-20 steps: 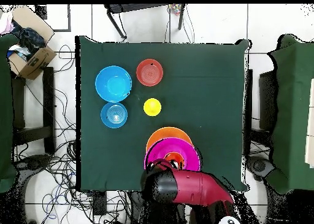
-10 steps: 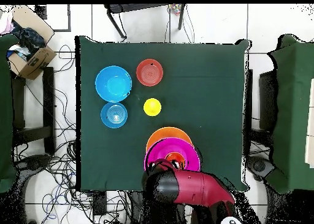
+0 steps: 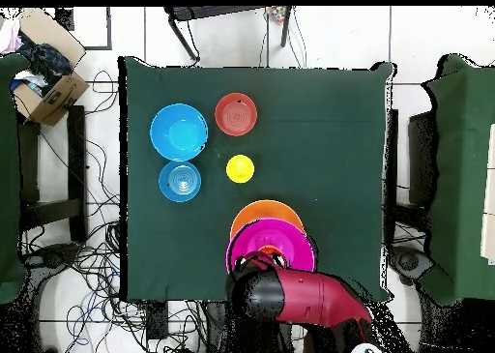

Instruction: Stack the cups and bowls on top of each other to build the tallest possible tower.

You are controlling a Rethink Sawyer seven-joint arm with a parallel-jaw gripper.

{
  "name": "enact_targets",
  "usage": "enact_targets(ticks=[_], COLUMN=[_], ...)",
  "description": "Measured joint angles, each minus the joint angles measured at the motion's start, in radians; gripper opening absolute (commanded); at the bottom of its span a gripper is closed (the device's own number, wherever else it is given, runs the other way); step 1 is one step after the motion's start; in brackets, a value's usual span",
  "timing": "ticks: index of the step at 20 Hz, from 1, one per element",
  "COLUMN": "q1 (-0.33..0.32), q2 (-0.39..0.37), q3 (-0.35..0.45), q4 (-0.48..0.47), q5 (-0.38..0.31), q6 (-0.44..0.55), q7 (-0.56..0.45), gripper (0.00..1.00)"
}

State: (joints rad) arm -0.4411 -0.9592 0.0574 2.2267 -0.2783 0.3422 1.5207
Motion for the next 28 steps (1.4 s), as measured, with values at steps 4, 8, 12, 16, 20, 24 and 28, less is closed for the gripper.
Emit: enact_targets(ticks=[4, 8, 12, 16, 20, 24, 28], q1=[-0.017, -0.027, -0.028, -0.028, -0.028, -0.028, -0.028], q2=[-0.002, -0.002, -0.003, -0.010, -0.040, -0.083, -0.119], q3=[0.001, 0.002, 0.002, 0.002, 0.005, 0.006, 0.007], q4=[0.007, 0.012, 0.014, 0.016, 0.020, 0.021, 0.022], q5=[0.000, 0.000, 0.000, 0.000, 0.000, 0.005, 0.014], q6=[0.000, 0.000, 0.000, 0.000, 0.003, 0.027, 0.059], q7=[0.000, 0.000, 0.000, 0.000, 0.000, 0.000, 0.000], gripper=[1.00, 1.00, 1.00, 1.00, 1.00, 1.00, 1.00])
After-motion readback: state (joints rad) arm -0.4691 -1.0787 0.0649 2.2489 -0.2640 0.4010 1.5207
